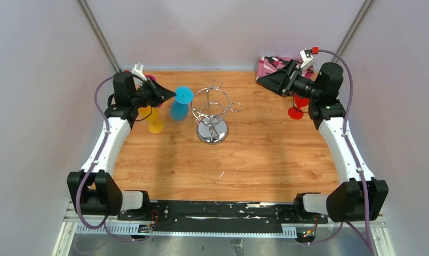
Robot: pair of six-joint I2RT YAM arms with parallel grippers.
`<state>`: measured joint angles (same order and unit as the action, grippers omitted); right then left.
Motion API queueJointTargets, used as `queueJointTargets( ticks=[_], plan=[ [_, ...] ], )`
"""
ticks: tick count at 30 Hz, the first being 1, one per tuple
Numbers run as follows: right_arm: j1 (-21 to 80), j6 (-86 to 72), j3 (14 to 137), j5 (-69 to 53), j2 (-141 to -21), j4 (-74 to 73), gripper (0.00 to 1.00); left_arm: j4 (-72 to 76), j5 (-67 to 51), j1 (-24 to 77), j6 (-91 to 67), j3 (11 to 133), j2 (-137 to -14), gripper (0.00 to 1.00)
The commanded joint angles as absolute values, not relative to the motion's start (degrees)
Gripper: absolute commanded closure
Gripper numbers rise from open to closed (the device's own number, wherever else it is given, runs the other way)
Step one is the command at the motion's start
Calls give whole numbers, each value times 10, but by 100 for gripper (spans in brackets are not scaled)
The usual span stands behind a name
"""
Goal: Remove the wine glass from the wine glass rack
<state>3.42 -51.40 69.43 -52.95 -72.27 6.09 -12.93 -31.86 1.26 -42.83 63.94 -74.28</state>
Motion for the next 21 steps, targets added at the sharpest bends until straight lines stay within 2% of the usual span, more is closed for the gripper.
queueJointTargets(
  ticks=[1,11,21],
  plan=[
    [24,-519,686,-546,-725,76,20,-101,-344,-23,-457,641,-729,100],
    [23,-529,680,-550,-730,90,20,-24,-390,-50,-516,631,-735,100],
    [23,-531,676,-551,-737,97,20,108,-392,-50,-582,690,-731,100]
  ],
)
